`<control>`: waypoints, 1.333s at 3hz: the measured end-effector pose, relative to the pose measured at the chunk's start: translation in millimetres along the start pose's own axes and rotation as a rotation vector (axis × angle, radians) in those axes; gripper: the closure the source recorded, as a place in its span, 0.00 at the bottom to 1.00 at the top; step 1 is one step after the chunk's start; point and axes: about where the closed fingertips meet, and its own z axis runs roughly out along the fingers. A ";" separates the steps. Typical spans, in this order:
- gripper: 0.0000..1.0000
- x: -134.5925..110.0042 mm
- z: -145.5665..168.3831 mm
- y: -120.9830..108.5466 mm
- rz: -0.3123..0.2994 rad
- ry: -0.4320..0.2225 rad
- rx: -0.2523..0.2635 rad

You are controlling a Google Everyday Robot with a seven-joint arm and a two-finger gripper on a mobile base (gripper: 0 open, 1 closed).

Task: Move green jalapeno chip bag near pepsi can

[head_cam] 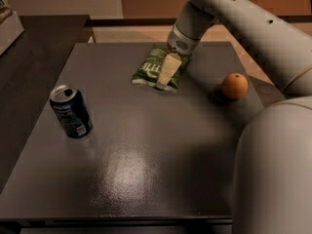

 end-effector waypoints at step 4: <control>1.00 -24.6 -45.1 43.1 -0.111 -0.041 0.001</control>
Offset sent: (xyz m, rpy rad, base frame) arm -0.0214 -0.0001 0.0382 0.0220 -0.0416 0.0219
